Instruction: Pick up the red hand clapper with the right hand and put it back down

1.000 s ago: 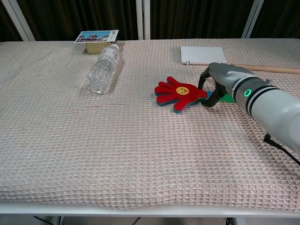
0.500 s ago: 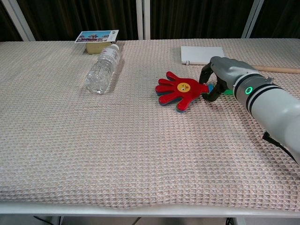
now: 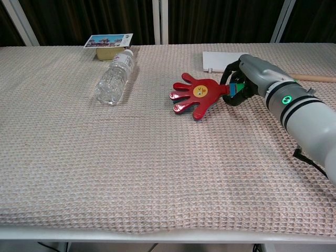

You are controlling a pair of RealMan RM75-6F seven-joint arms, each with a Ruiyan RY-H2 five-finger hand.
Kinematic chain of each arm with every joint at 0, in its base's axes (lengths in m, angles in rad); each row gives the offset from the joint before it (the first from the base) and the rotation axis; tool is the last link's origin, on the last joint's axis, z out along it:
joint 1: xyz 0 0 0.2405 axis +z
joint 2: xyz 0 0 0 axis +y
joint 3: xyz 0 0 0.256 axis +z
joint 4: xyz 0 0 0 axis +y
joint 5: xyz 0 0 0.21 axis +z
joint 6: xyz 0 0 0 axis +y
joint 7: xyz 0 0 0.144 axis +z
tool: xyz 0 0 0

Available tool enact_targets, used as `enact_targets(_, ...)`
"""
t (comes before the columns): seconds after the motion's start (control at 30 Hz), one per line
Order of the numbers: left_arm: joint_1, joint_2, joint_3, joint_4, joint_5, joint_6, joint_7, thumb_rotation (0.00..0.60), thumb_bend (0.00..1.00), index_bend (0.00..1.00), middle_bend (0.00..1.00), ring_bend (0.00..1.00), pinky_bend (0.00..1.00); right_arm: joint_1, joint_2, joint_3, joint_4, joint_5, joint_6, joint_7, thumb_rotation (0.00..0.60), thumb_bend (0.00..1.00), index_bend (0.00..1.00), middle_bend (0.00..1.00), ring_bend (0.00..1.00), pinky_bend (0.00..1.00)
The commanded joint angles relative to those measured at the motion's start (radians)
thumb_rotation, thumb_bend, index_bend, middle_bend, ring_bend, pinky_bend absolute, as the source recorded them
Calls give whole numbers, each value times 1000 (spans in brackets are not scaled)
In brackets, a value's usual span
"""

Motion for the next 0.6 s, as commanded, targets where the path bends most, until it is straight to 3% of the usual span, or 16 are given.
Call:
enact_targets(0.03,1,0,0,0,1,1,1,600,181,38,0,0,0,-17,1,6,17,-39,-7,55,600,478,851,578,501,637)
enact_targets(0.27,-2,-2,0,-5,3,-4,9,600,181,38,0,0,0,-33,21,18,11,-67,-21,109,600,486,906,673,651,833)
enact_targets(0.6,-6,-1,2,-15,3,-13,26,600,181,38,0,0,0,-62,90,43,-71,-128,-58,252,600,486,977,755,729,937)
